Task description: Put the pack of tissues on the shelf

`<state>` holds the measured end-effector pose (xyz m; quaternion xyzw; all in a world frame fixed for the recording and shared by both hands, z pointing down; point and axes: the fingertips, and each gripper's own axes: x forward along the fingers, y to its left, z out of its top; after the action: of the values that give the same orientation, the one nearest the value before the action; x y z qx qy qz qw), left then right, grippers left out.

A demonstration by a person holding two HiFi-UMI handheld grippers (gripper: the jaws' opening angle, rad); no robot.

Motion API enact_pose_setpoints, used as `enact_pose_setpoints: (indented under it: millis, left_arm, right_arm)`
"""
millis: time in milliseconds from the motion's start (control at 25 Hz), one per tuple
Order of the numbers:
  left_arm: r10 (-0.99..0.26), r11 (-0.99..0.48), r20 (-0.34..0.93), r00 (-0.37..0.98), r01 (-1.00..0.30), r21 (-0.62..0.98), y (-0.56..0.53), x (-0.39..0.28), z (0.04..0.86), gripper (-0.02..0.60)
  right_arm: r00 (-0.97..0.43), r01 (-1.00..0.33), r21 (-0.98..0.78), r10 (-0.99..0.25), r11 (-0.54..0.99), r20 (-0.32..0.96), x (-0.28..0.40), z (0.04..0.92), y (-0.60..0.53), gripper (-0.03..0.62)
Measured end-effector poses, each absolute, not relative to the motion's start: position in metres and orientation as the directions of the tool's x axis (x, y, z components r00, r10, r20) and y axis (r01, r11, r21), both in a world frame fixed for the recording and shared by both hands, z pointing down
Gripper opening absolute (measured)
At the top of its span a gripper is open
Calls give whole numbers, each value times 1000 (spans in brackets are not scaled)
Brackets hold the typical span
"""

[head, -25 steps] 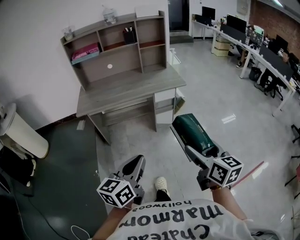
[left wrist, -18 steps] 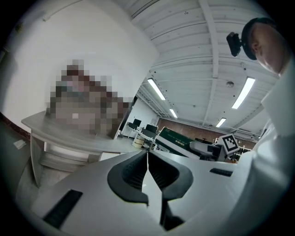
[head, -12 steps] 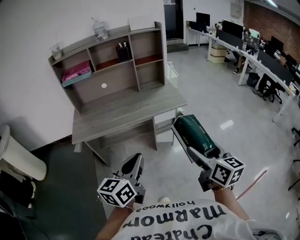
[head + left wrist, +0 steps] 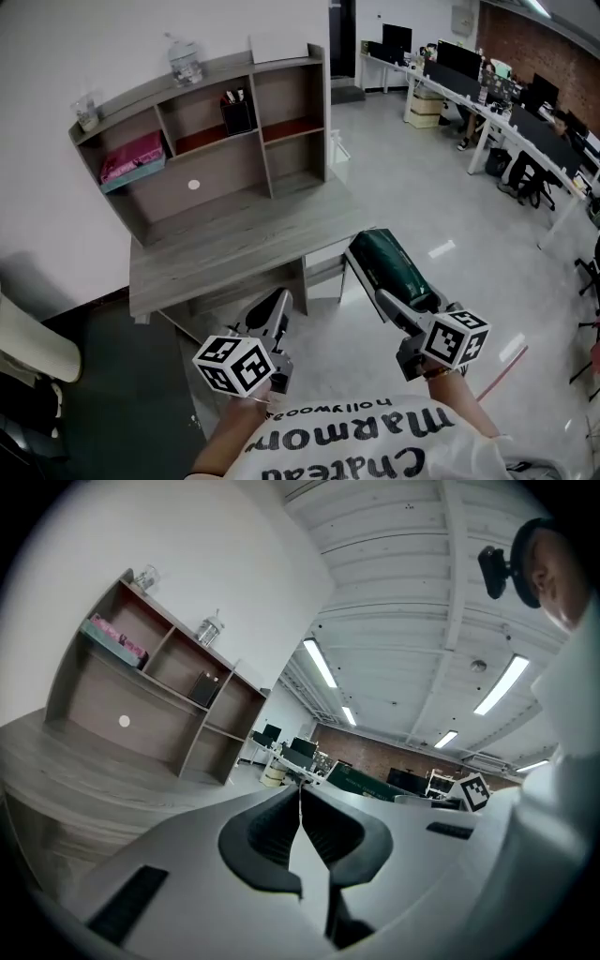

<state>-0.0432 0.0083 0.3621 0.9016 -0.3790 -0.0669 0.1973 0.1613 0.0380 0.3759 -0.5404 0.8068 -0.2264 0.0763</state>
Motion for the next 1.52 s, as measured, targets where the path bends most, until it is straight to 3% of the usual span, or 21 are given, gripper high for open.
enact_pose_setpoints:
  millis: [280,680,1160,1520]
  left_arm:
    - [-710,-641,-1,704,-645,416,-16,-51,365,21]
    - [-706,-590,63,705,-635,498,-20,-56,411,21]
    - [-781,-534,64,621,-717,448,-73,-82,405,21]
    - [-846,-495,-29,532,-764,415,-145,-91,356,21]
  right_arm:
    - [-388,-860,-419,-907,293,162,158,392,9,431]
    - [-409,-771,-599,-889,218,204,164,430,-17,431]
    - [-476,-763,-564,-865,316,160,151,418,-103,431]
    - [-535,-746,-522,-839,413,100,160,374,-195,431]
